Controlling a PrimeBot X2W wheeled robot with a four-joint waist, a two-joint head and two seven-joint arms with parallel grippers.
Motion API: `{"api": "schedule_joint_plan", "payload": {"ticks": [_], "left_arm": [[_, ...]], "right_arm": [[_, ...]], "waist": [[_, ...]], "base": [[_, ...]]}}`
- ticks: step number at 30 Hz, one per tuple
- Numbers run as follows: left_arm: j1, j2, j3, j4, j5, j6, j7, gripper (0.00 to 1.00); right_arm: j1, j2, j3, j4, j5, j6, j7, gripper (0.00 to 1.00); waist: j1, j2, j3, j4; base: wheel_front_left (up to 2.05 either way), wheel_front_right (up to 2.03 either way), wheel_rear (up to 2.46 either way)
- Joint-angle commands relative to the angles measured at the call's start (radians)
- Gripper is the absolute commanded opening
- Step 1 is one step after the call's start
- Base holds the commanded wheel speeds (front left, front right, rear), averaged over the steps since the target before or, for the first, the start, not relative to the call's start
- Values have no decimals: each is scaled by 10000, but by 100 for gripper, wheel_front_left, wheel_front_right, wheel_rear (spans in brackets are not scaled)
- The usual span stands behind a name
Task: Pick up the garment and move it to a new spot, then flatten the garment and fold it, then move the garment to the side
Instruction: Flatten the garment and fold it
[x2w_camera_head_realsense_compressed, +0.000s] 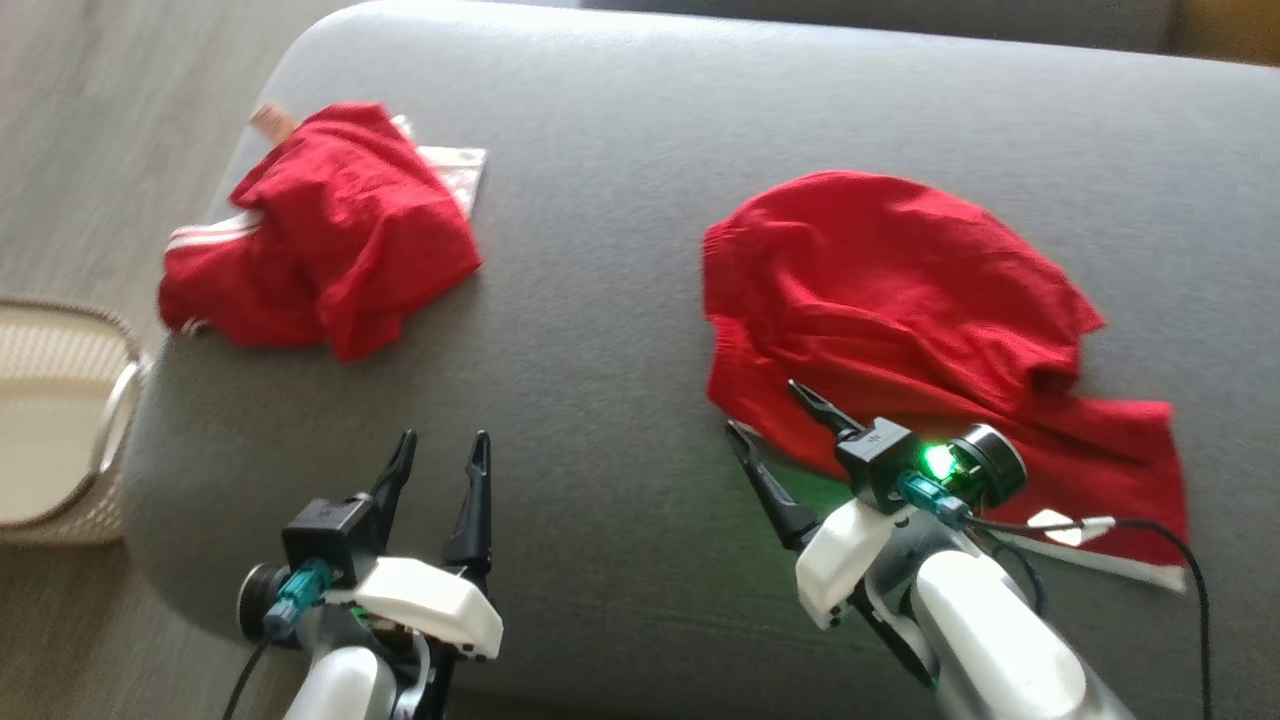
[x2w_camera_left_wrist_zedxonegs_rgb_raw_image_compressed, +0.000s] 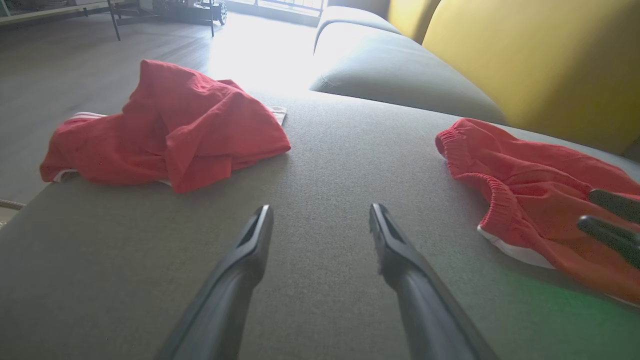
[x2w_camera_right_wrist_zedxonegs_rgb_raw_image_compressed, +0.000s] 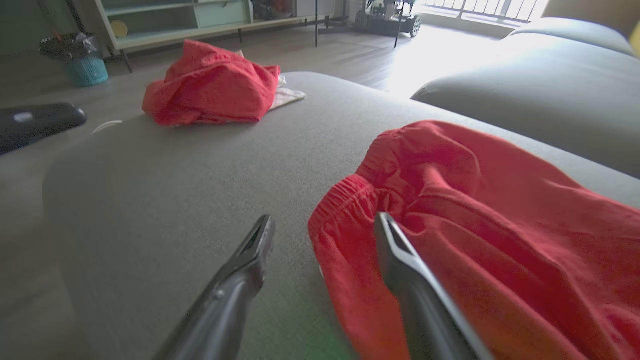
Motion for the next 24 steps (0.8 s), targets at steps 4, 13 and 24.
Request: {"api": "schedule_joint_plan", "payload": {"ticks": [4,13,24], "left_arm": [[-478,10,103,-241,-181,157,-122,100],[-626,10,-175,-206,-387,282,-122,100],[-806,9,-399,-53,-549,408,-122,100]], "right_arm": [[-719,-69,38,745,-382,-4,-104,100],[-1389,-48,-238,2169,-729,-4,-436,100],[-1903,164,794,2328,1204,-4,-809,0]], "waist": [[0,0,365,675],[0,0,662,1093],[0,0,551,1214]], "base": [[0,0,0],[0,0,0],[0,0,0]]}}
